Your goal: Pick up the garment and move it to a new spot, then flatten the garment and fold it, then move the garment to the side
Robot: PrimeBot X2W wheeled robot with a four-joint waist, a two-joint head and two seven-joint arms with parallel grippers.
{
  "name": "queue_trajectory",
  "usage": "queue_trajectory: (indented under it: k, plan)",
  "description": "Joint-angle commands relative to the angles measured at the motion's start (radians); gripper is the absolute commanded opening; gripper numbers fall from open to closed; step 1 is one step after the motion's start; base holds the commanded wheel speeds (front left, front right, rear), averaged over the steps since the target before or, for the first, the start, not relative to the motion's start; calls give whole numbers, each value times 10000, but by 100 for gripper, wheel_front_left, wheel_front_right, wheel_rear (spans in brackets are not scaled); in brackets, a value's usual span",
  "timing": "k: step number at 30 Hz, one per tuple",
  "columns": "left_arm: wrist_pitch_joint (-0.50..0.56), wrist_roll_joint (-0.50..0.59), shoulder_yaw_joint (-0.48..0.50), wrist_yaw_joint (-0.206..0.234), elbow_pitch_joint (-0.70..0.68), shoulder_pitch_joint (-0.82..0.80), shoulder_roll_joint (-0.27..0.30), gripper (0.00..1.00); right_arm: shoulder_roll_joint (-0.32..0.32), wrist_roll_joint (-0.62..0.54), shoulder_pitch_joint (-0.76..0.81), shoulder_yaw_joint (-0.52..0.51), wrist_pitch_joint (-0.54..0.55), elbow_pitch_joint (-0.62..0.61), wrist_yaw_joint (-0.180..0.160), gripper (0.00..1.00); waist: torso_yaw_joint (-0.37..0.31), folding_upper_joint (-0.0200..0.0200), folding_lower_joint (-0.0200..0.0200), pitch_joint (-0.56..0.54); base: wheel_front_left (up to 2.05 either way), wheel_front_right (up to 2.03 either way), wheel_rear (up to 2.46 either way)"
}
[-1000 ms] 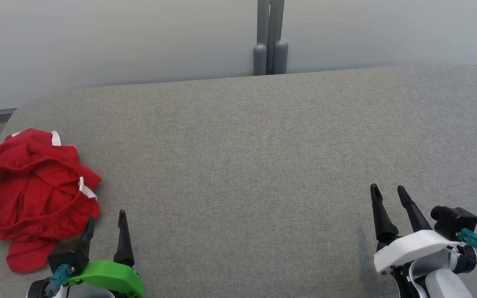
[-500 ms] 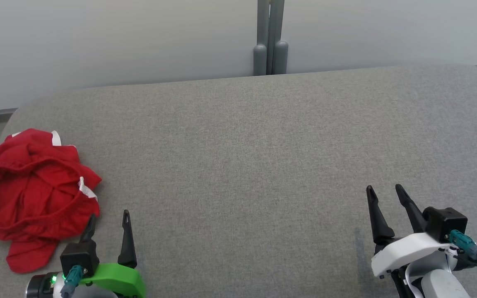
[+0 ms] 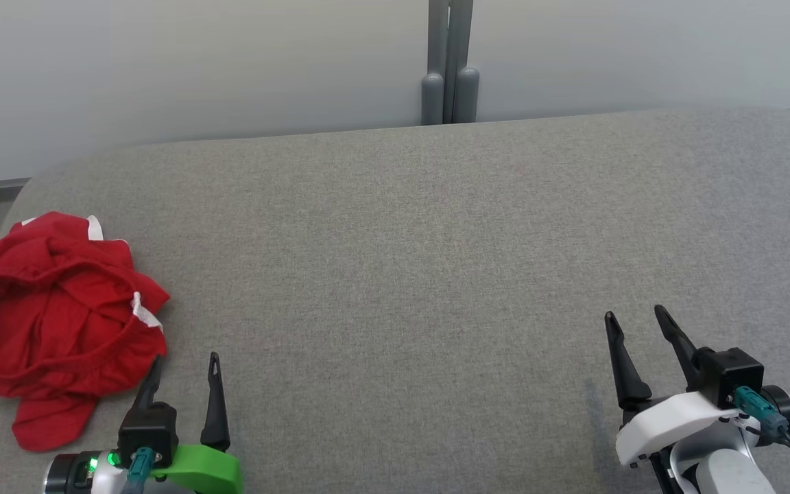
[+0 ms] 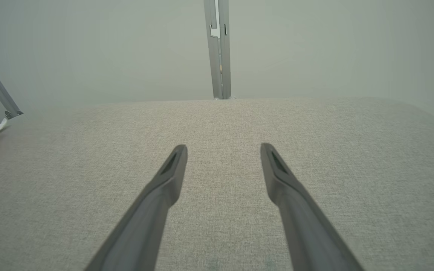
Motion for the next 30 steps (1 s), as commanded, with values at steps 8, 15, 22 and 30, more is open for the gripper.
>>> queue_trajectory:
  k: [8, 15, 22, 30]
  plan:
    - [-181, 604, 18, 139, 59, 112, -17, 100, -32, -652, 111, -53, -184, -33, 2, 100, 20, 0, -1, 8, 0, 0, 0]
    - [-181, 447, 177, 106, 44, 119, -67, 100, -7, -654, 91, -89, -174, -66, 2, 100, 13, 0, -1, 19, 0, 0, 0]
    - [-181, 337, 362, -71, 89, 94, -156, 100, 2, -611, 101, -122, -174, -77, 2, 100, 39, 0, -1, 28, 0, 0, 0]
    - [-171, 264, 499, -220, 203, -34, -275, 100, -29, -529, 108, 115, -173, -197, 2, 100, 564, 0, -1, 52, 0, 0, 0]
